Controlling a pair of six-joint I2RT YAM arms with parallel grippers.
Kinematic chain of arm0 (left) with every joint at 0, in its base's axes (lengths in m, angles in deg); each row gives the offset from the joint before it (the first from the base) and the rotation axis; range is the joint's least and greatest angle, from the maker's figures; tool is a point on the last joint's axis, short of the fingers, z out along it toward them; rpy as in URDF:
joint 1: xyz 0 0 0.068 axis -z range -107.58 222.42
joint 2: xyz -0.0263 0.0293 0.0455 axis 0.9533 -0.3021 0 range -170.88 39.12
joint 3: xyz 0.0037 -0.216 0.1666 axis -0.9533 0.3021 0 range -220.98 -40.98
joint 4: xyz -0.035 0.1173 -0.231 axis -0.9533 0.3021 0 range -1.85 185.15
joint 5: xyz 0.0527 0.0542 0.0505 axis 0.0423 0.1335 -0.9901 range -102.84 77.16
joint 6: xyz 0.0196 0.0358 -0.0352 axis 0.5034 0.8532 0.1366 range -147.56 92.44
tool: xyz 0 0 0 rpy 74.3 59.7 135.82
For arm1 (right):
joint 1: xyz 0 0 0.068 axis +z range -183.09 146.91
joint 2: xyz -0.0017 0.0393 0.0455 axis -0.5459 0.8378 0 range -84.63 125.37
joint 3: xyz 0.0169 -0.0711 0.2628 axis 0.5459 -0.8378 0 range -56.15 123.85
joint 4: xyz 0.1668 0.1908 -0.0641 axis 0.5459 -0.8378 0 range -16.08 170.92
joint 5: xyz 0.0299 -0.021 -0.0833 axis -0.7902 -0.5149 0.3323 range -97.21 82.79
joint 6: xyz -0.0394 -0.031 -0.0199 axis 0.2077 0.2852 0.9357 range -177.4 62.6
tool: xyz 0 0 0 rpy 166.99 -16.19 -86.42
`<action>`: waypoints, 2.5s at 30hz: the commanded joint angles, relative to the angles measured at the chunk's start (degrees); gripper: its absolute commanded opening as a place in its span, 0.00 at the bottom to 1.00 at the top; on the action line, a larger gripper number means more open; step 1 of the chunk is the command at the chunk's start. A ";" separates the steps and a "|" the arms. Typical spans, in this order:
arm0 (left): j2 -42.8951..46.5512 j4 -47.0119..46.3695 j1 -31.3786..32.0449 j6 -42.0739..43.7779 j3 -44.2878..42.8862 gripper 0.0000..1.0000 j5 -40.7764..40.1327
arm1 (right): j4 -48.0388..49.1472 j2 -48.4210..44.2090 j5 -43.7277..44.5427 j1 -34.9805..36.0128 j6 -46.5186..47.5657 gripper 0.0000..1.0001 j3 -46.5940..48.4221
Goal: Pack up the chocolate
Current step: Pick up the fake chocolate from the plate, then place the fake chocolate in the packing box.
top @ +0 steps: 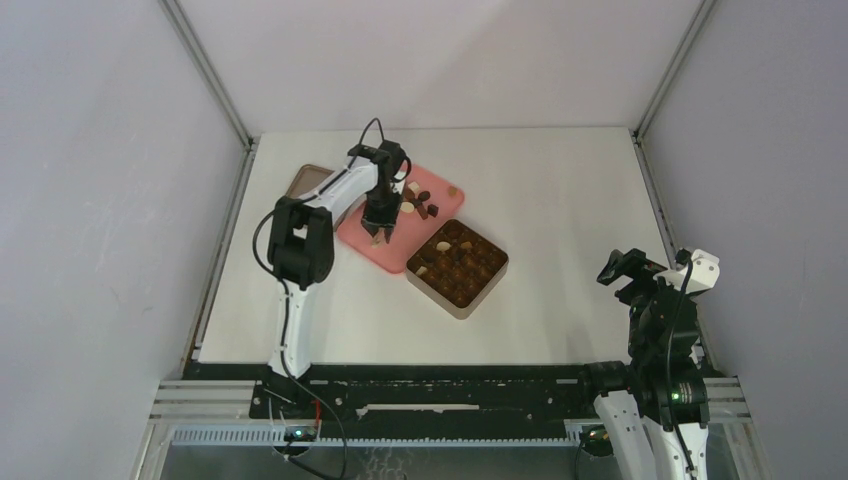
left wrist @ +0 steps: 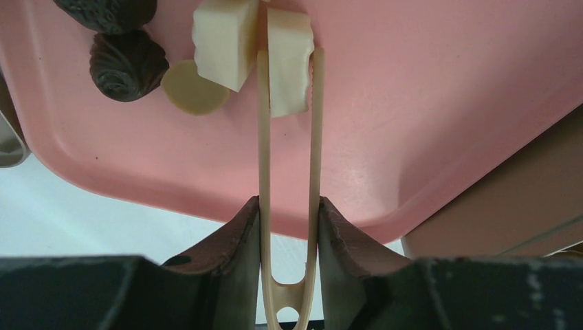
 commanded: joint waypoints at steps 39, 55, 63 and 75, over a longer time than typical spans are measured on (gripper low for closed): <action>29.13 -3.57 16.74 0.47 20.50 0.17 8.81 | 1.86 -0.72 0.70 0.43 0.90 0.96 0.11; 21.09 -5.99 21.95 -0.12 16.63 0.23 8.56 | 1.80 -0.70 0.79 0.39 0.90 0.96 0.08; 18.65 -6.33 21.95 -0.19 15.67 0.27 7.84 | 1.70 -0.54 0.79 0.39 1.01 0.96 0.07; 19.26 -6.12 21.95 -0.22 15.15 0.38 7.22 | 1.69 -0.44 0.79 0.47 0.99 0.96 0.13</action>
